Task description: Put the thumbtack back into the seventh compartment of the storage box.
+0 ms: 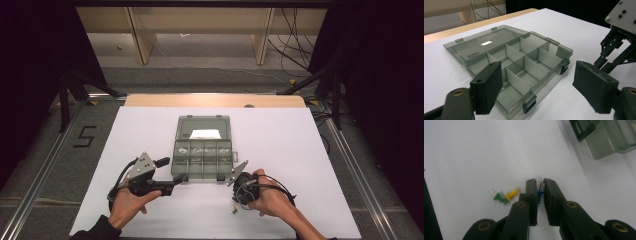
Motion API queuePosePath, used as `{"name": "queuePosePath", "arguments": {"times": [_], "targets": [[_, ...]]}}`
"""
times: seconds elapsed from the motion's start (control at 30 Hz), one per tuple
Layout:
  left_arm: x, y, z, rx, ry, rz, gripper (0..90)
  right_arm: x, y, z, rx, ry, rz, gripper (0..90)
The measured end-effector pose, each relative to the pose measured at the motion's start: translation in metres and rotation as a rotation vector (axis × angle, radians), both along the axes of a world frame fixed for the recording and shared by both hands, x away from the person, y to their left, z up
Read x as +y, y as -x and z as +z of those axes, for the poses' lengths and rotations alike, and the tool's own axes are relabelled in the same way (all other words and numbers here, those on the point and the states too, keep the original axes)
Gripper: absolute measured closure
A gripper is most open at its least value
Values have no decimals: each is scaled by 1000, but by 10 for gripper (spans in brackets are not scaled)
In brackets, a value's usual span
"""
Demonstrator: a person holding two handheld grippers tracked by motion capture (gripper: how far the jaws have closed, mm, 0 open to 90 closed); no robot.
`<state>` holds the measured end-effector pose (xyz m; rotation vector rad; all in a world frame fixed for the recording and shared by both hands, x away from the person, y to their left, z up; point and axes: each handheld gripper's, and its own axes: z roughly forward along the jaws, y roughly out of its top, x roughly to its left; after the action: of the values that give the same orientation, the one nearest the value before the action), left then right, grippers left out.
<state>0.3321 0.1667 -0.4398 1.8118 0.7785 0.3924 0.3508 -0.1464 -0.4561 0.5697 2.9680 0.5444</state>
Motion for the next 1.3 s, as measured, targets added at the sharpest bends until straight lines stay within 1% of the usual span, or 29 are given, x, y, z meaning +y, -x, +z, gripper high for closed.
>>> {"name": "queuePosePath", "arguments": {"times": [0.03, 0.07, 0.17, 0.2, 0.23, 0.27, 0.33, 0.43, 0.47, 0.5, 0.57, 0.63, 0.67, 0.7, 0.77, 0.8, 0.83, 0.87, 0.93, 1.0, 1.03, 1.07, 1.1, 1.17, 1.2, 1.3], "targets": [[0, 0, 0, 0, -1, 1, 227, -1, 0, 1, -7, -2, -8, 824], [-1, 1, -1, 13, 11, 13, 227, -1, 0, 2, -14, -8, -9, 824], [0, 0, 0, -1, -1, 1, 227, -1, -2, 7, -22, -22, -17, 824], [0, 0, 0, -1, -2, 1, 227, -1, -2, 9, -29, -29, -12, 824], [0, 1, 0, 8, 6, 8, 227, -1, -2, 10, -32, -34, -18, 824], [-1, 1, 0, 11, 10, 13, 227, -1, -3, 12, -36, -39, -12, 824], [0, 1, 0, 11, 1, 19, 227, 0, -4, 17, -49, -52, -11, 824], [0, 0, 0, 11, 4, 19, 227, 1, -8, 25, -70, -73, -3, 824], [0, 0, 0, 1, -5, 11, 227, 2, -9, 27, -76, -78, -1, 824], [0, 1, 0, 10, 4, 22, 227, 2, -11, 29, -84, -83, 0, 824], [-1, 0, -1, 6, 10, 22, 227, 4, -14, 34, -99, -93, 3, 824], [0, 1, 0, 9, -2, 16, 227, 6, -17, 37, -107, -106, 5, 824], [0, 0, 0, 0, -8, 11, 227, 8, -19, 39, -119, -107, 9, 824], [0, 0, -1, 7, 6, 16, 228, 9, -20, 40, -124, -112, 10, 824], [0, 1, -1, 7, 6, 17, 228, 12, -22, 43, -133, -117, 13, 824], [0, 1, -1, 8, 1, 18, 227, 14, -23, 45, -136, -119, 18, 824], [0, 0, 0, -1, -7, 10, 228, 15, -23, 46, -132, -122, 14, 824], [0, 1, 0, 8, 2, 20, 228, 17, -25, 47, -141, -124, 22, 824], [0, 0, -1, 5, 6, 15, 228, 20, -28, 48, -147, -127, 23, 824], [0, 0, -1, 5, 8, 15, 228, 23, -31, 50, -153, -132, 25, 824], [1, 1, 0, 5, 1, 22, 228, 24, -32, 51, -154, -134, 24, 824], [2, 0, 1, -8, -6, 10, 228, 26, -34, 52, -157, -138, 27, 824], [1, 0, 1, -3, 0, 17, 228, 27, -35, 53, -162, -141, 26, 824], [2, 0, 1, -8, -8, 11, 228, 31, -38, 53, -168, -145, 31, 824], [1, 1, 0, 6, 4, 24, 228, 33, -39, 54, -165, -148, 32, 824], [1, 1, 0, 3, -3, 23, 228, 39, -43, 53, -173, -151, 35, 824]]}}
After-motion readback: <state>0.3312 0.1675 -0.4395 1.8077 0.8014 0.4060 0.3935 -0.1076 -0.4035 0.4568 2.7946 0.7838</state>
